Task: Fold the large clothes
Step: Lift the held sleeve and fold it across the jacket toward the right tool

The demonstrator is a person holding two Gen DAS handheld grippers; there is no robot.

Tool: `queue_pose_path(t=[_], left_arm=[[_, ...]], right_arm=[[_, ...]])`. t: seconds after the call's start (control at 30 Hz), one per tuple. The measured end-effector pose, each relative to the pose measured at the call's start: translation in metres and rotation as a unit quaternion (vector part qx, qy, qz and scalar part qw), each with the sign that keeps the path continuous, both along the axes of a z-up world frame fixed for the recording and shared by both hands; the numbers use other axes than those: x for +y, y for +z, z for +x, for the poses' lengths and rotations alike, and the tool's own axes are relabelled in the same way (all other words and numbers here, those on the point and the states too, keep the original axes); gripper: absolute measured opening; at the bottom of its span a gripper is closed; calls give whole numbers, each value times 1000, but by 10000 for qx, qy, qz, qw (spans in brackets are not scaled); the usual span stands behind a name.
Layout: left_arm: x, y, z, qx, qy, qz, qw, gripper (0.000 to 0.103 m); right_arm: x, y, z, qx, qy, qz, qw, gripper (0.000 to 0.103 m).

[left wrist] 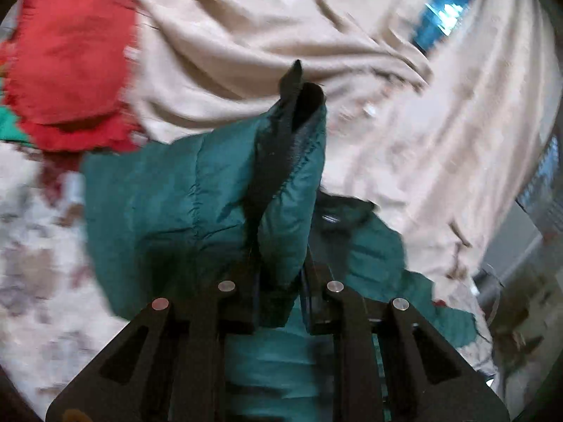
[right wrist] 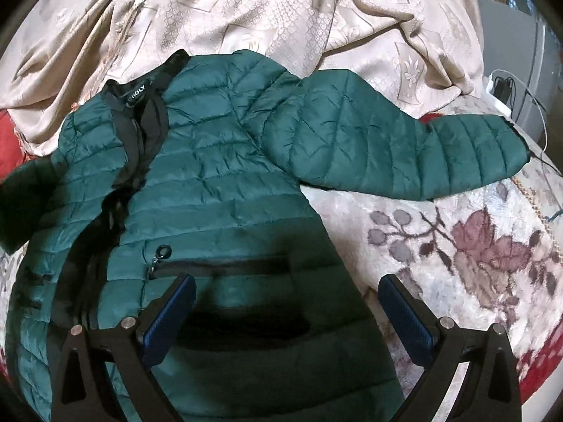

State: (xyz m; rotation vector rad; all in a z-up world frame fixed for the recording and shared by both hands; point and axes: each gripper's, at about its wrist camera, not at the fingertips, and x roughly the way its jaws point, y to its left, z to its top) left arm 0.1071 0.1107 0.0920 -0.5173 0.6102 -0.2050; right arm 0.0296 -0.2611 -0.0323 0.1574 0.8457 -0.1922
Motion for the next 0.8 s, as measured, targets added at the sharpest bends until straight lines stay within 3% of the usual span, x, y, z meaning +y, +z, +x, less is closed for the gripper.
queue_pose_path(t=[0.27, 0.57, 0.67, 0.8], left_arm=[[-103, -21, 43, 131, -760, -152, 9969, 16], [-156, -72, 89, 488, -1210, -276, 9911, 16], [-181, -77, 106, 437, -1612, -321, 9854, 16], [-212, -94, 124, 502, -2177, -435, 9737, 16]], right_arm=[[-8, 1, -1, -88, -81, 187, 9998, 103], [-18, -4, 1, 28, -504, 28, 9987, 103], [-18, -10, 6, 236, -717, -252, 9968, 103], [-21, -24, 16, 532, -641, -138, 9964, 103]])
